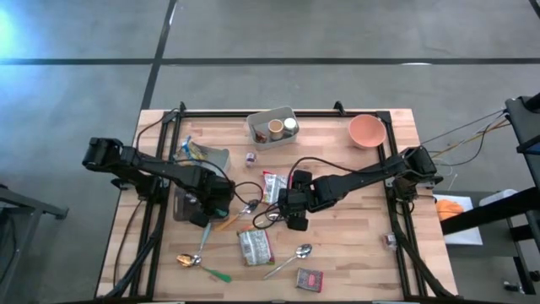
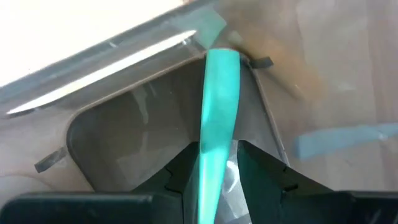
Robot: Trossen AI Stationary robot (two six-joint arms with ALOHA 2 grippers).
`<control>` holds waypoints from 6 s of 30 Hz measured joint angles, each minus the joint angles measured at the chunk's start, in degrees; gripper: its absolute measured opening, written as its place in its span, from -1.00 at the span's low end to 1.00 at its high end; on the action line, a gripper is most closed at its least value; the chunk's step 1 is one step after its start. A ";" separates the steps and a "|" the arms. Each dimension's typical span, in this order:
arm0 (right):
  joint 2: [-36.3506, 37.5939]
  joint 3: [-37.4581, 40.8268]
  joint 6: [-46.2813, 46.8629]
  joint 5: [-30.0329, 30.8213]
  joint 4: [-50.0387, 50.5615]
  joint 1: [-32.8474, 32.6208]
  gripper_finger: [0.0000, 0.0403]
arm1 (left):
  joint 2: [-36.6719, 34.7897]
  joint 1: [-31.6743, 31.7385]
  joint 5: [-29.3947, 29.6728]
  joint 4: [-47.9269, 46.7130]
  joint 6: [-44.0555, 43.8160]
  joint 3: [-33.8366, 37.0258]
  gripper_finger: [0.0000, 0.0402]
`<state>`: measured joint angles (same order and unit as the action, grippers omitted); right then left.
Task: Pick & Place Food Item
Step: Put the blue spoon into the black bin
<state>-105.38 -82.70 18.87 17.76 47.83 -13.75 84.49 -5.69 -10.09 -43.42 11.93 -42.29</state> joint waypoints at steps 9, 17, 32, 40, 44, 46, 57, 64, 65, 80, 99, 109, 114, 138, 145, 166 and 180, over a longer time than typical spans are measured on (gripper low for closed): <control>0.02 -0.01 0.00 0.00 -0.07 0.01 0.03 | 0.22 0.22 3.62 -9.29 -5.38 -6.89 -0.43; 0.00 -0.01 0.00 0.02 -0.17 0.00 0.03 | -0.24 0.15 4.21 -17.42 -12.92 -13.84 -0.43; 0.02 -0.01 -2.88 0.21 -0.36 0.00 0.03 | -5.59 -7.21 2.82 -27.60 -49.10 -24.23 -0.43; 0.19 -0.04 -4.82 0.25 -2.14 0.25 0.03 | -6.64 -15.74 1.53 -27.31 -71.17 -22.85 -0.43; 0.41 -0.04 -6.47 1.48 -6.98 0.39 0.03 | -6.67 -18.73 2.17 -24.70 -77.26 -22.83 -0.43; 1.28 -0.04 -7.36 1.76 -6.72 0.50 0.03 | -6.71 -20.19 2.77 -22.56 -78.82 -22.83 -0.43; 21.98 6.46 -7.16 9.22 -6.72 0.91 0.03 | -6.67 -25.92 6.70 -16.71 -87.41 -18.17 -0.43; 37.12 17.95 -3.69 10.92 -16.33 0.91 0.03 | -6.64 -25.51 4.83 -11.76 -91.22 -13.58 -0.43; 38.50 19.51 -3.88 10.90 -18.15 0.89 0.03 | -6.62 -25.49 4.65 -11.57 -92.53 -13.17 -0.43; 46.51 32.34 -8.17 10.88 -30.19 0.91 0.03 | -6.60 -25.49 2.80 -1.61 -104.87 -6.18 0.09; 47.36 32.77 -9.62 10.86 -30.69 0.91 0.03 | 1.27 -28.57 2.58 -1.25 -107.00 -3.94 0.16; 47.25 32.86 -9.48 10.82 -30.67 0.91 0.03 | 7.80 -28.89 4.54 -2.06 -105.36 -7.35 0.10; 47.23 32.88 -9.82 10.78 -30.64 0.91 0.03 | 9.72 -28.92 2.48 -1.90 -105.13 -7.20 -0.09; 47.23 32.88 -9.77 10.69 -30.47 0.89 0.03 | 7.23 -33.82 5.00 -2.68 -116.79 -8.29 -0.29; 47.23 32.88 -9.55 10.67 -30.43 0.89 0.03 | 8.70 -35.14 7.52 -2.38 -119.35 -8.32 -0.29; 47.23 32.89 -9.46 10.56 -30.03 0.89 0.03 | 12.24 -35.05 4.30 0.58 -110.33 -8.31 -0.93; 47.23 32.88 -9.66 10.56 -30.03 0.89 0.03 | 9.91 -34.99 -0.17 -0.63 -103.72 -10.39 -0.97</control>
<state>-58.15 -49.82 9.21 28.32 17.80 -12.86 94.40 -40.68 -10.26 -44.05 -91.79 -52.68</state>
